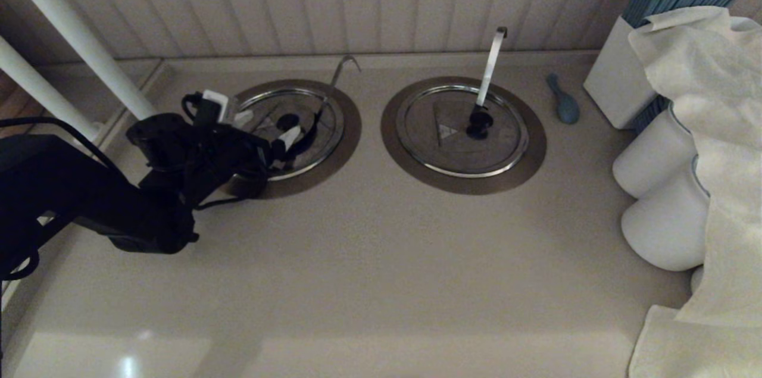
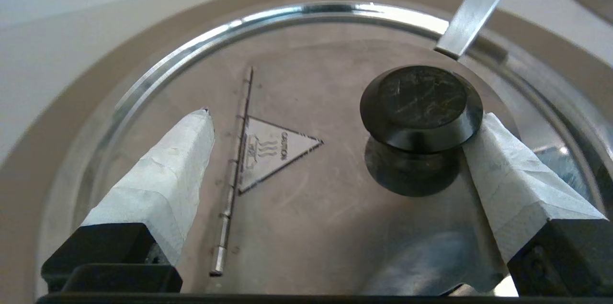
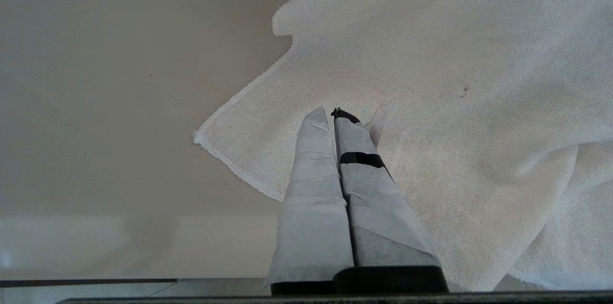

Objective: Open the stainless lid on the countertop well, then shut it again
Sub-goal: Open the lid

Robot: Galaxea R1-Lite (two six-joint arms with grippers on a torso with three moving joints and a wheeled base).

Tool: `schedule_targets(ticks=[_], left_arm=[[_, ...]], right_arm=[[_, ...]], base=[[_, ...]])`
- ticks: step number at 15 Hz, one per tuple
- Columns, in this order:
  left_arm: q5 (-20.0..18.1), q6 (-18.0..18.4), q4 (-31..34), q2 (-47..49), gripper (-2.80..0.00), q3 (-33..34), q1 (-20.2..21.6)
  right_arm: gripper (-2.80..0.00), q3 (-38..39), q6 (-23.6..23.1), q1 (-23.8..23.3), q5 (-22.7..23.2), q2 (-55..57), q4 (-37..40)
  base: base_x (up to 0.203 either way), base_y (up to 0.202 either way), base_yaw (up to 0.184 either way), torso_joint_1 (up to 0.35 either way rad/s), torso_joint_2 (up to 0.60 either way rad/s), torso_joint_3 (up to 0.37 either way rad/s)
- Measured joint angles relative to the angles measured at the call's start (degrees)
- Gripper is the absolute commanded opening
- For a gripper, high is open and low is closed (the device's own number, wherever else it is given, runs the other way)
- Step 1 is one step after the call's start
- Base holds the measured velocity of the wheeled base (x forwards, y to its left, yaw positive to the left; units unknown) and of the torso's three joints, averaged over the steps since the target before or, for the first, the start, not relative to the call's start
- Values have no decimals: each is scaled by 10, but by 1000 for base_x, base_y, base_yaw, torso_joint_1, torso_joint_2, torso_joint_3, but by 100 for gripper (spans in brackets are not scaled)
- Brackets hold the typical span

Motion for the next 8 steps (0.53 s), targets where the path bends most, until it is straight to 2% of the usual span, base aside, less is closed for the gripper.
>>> schedule_targets(ticks=[4,8], left_arm=[[10,-16,0,-9,0,-3,1],[10,-47,-1,-16,0,-18,21]], right_arm=[[-280,0,0,0,0,0,0],[-280,0,0,0,0,0,0]], base=[[0,0,0,0,0,0],[0,0,0,0,0,0]])
